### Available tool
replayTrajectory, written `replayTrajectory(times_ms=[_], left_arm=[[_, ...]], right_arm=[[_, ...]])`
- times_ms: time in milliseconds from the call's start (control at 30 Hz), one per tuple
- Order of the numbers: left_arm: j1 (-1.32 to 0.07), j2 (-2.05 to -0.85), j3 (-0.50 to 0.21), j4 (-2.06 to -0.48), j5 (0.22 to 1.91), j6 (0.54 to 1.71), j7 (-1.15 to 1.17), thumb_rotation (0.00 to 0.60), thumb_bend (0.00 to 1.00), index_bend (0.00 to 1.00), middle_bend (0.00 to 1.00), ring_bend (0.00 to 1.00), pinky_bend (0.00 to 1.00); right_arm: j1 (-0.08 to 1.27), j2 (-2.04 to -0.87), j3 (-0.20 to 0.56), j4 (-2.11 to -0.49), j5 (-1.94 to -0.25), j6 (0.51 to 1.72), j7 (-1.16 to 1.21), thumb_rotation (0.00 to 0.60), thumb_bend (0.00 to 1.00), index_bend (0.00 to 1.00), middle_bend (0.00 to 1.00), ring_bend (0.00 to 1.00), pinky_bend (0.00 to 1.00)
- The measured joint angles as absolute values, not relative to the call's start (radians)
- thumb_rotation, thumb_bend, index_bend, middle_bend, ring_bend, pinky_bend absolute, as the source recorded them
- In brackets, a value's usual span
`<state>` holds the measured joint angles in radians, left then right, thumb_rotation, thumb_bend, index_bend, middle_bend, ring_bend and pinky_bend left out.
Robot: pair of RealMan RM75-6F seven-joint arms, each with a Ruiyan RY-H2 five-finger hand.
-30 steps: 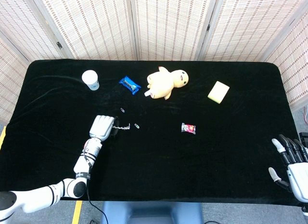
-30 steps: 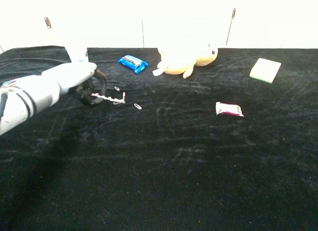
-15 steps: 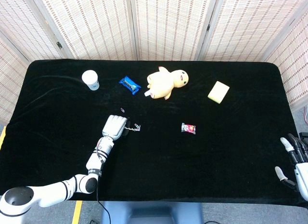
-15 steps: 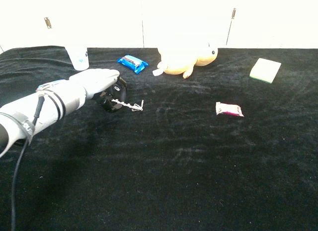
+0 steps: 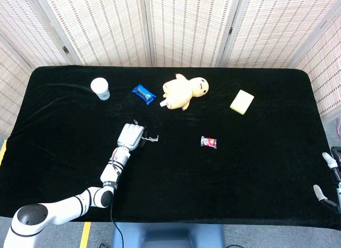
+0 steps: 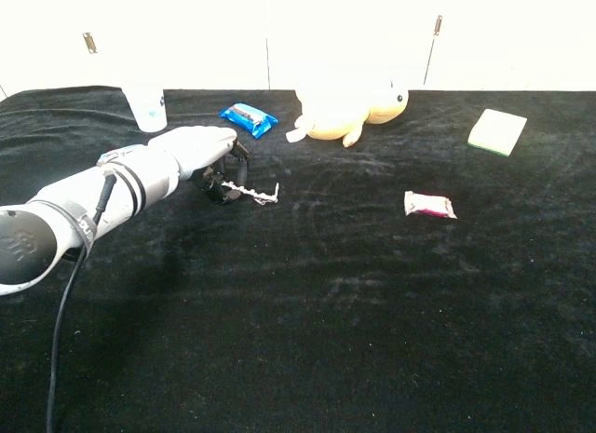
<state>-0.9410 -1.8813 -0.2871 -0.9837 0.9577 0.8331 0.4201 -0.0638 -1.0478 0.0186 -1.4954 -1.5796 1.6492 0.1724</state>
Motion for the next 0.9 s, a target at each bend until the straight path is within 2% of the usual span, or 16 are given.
replayTrajectory(times_ms=[500,900], left_arm=[[-0.929,-1.877,-0.278,-0.937,0.98,0.822,0.371,0.6,0.62,0.8,1.0,1.0,1.0],[-0.911,-1.834,-0.287,-1.015,0.998,0.876,0.367,0.6,0.62,0.8,1.0,1.0,1.0]], right_arm=[[-0.061,-1.049,0.022,-1.501,-1.579,1.639,0.16,0.6,0.36,0.0,0.0,0.0,0.0],[-0.063,-1.05,0.02,-1.507,-1.596,1.646,0.151,0.6,0.36,0.0,0.0,0.0,0.0]])
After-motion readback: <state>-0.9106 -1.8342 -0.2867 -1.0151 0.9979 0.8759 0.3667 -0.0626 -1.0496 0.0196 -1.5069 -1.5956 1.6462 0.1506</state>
